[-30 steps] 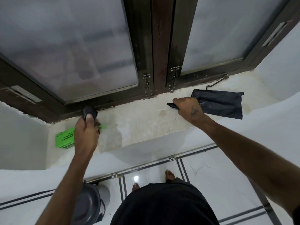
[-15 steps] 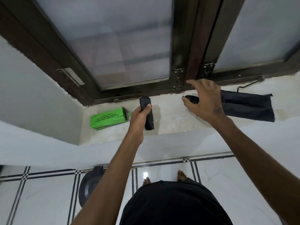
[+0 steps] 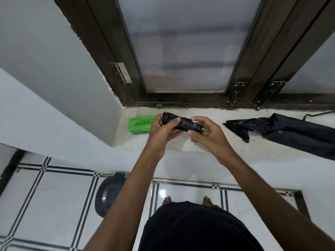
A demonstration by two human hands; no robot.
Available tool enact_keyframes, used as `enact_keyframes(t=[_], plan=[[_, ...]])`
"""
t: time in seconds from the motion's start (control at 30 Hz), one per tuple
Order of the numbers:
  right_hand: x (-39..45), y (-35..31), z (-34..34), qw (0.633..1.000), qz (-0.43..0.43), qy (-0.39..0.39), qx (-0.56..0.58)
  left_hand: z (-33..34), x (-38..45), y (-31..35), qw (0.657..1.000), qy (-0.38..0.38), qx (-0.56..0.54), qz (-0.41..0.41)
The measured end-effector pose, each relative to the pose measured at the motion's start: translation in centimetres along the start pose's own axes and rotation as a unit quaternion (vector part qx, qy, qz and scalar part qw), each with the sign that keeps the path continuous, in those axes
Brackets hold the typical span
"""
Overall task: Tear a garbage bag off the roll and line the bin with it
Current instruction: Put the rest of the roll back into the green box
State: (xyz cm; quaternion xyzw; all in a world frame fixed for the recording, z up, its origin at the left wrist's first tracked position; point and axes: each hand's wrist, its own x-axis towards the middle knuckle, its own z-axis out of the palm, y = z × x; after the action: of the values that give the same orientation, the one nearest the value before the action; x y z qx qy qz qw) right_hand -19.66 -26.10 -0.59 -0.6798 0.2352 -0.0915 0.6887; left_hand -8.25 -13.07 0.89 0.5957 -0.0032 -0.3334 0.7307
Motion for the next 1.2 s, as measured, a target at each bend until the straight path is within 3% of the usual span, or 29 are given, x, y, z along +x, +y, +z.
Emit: enact_keyframes(t=[0.07,0.13,0.2,0.3,0.43,0.47,0.53,0.67,0.93,1.1,1.2], plan=[[0.4,0.0,0.4,0.999,0.001,0.029,0.017,-1.0,0.0,0.3,0.999,-0.013,0.042,0.012],[0.5,0.1,0.4,0.999,0.001,0.044,0.007,-2.3,0.0,0.1,0.975,0.000,0.191,0.110],[0.4,0.4,0.4,0.999,0.001,0.050,-0.020,-4.2,0.0,-0.2,0.907,0.027,0.339,0.248],[0.6,1.5,0.4,0.995,0.010,0.064,-0.082,-7.0,0.8,0.2,0.818,0.072,0.458,0.341],[1.0,2.7,0.7,0.975,0.023,0.130,-0.178,-9.1,3.3,0.5,0.681,0.045,0.691,0.238],[1.2,2.7,0.8,0.972,0.023,0.143,-0.182,-9.4,3.7,0.5,0.667,0.036,0.717,0.196],[1.7,2.5,1.2,0.970,0.022,0.167,-0.174,-9.8,4.1,0.4,0.676,0.035,0.718,0.161],[2.9,1.7,2.3,0.971,0.016,0.188,-0.147,-9.7,4.1,0.2,0.706,0.041,0.673,0.218],[3.8,0.6,1.8,0.988,-0.034,0.135,-0.067,-9.1,3.3,0.1,0.705,0.038,0.668,0.234],[4.8,0.7,3.0,0.993,0.024,0.105,0.050,-7.9,3.0,0.2,0.731,-0.003,0.633,0.254],[5.3,2.0,4.3,0.992,0.013,0.122,0.005,-7.2,3.1,0.3,0.729,-0.003,0.633,0.260]])
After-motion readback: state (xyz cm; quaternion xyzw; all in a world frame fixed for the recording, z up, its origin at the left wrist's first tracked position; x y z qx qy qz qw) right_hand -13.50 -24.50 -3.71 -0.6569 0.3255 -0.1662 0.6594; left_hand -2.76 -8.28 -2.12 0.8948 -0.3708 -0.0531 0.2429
